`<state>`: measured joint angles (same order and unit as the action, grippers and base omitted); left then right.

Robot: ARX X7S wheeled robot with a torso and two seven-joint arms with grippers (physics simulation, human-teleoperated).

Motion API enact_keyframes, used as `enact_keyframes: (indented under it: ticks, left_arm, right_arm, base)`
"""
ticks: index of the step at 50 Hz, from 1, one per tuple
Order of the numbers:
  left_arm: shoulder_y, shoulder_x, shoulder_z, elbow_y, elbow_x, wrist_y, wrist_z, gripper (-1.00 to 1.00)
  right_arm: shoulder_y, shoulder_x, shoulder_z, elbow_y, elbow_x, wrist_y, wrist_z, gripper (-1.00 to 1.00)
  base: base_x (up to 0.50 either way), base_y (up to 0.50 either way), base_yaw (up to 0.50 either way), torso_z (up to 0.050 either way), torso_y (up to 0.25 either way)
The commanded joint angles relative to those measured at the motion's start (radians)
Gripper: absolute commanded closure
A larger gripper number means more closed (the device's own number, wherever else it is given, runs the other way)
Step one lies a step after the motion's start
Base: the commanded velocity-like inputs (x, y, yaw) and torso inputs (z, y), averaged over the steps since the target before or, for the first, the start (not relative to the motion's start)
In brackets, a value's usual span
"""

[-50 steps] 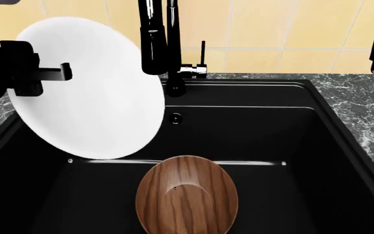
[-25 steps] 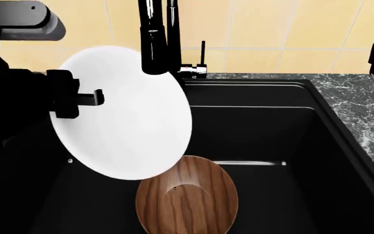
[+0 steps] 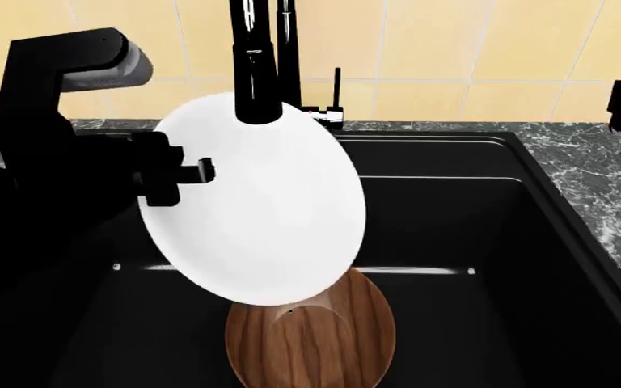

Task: Stack the bowls in the sink.

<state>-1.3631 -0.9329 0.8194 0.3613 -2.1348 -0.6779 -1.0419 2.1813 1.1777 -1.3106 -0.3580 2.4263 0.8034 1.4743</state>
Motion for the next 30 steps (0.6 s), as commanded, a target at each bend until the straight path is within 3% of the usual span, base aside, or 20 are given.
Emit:
enact_keyframes:
  ticks: [1, 30]
  left_arm:
    - [0.049, 0.038, -0.009, -0.020, 0.028, 0.054, 0.050, 1.00]
    - [0.167, 0.087, 0.031, -0.064, 0.092, 0.095, 0.128, 1.00]
  right_arm:
    - [-0.015, 0.006, 0.000, -0.009, -0.008, -0.008, -0.005, -1.00]
    - [-0.042, -0.006, 0.000, -0.004, -0.035, -0.021, -0.015, -1.00]
  base:
    - [0.00, 0.00, 0.00, 0.000, 0.000]
    - [0.00, 0.00, 0.00, 0.000, 0.000]
